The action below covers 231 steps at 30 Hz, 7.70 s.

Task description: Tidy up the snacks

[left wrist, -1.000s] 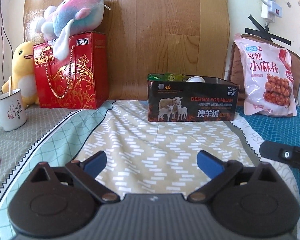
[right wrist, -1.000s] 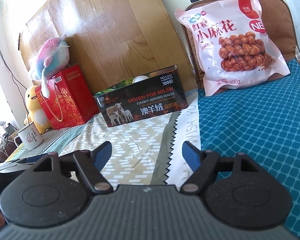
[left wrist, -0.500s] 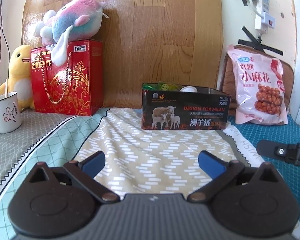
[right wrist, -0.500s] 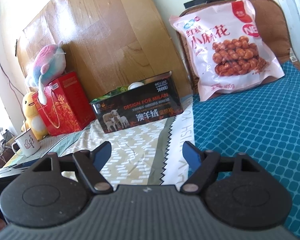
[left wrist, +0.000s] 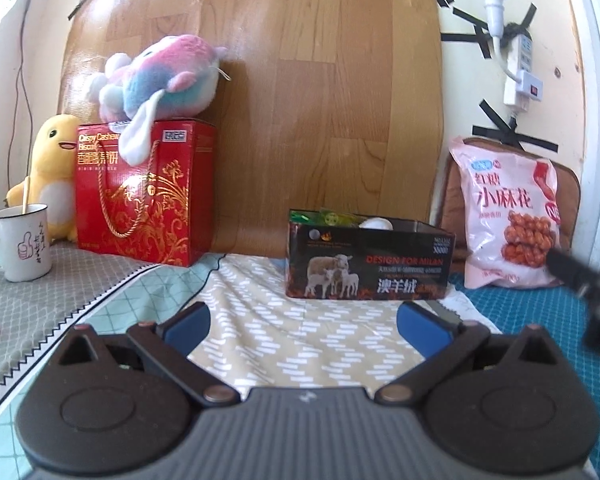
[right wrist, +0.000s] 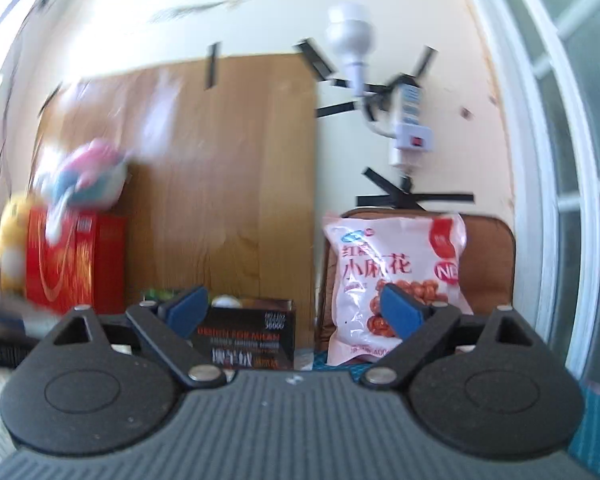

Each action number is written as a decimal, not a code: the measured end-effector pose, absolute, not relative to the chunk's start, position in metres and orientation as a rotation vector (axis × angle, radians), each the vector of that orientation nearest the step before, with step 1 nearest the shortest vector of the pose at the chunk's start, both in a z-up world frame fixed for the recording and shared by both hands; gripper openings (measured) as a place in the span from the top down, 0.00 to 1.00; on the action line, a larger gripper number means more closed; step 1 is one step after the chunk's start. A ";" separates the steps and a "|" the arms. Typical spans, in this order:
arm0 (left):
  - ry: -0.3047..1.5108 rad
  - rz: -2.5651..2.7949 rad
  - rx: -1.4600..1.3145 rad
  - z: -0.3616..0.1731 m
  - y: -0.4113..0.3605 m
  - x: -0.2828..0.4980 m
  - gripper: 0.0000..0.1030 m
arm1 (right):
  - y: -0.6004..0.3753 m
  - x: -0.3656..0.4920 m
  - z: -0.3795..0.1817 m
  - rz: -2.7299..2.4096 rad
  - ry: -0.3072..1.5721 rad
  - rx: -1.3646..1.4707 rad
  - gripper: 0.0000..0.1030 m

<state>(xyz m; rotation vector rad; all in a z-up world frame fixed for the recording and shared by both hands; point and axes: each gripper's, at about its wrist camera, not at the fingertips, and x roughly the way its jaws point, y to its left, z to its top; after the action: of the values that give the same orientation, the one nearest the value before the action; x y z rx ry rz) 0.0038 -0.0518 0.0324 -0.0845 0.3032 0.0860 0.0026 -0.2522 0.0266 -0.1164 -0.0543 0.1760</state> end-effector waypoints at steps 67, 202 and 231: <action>0.272 0.081 -0.038 0.036 -0.057 -0.005 0.00 | -0.256 -0.001 0.025 0.153 0.039 -0.068 0.00; 0.403 0.149 0.047 0.031 -0.061 0.008 0.00 | -0.285 0.022 0.020 0.212 0.222 0.160 0.00; 0.388 0.157 0.082 0.032 -0.066 0.004 0.00 | -0.286 0.021 0.021 0.239 0.221 0.163 0.00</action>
<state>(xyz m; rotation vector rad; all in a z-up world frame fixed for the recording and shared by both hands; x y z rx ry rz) 0.0039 -0.0656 0.0323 0.0820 0.3878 0.1571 0.0211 -0.2863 0.0212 0.1628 0.2210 0.2393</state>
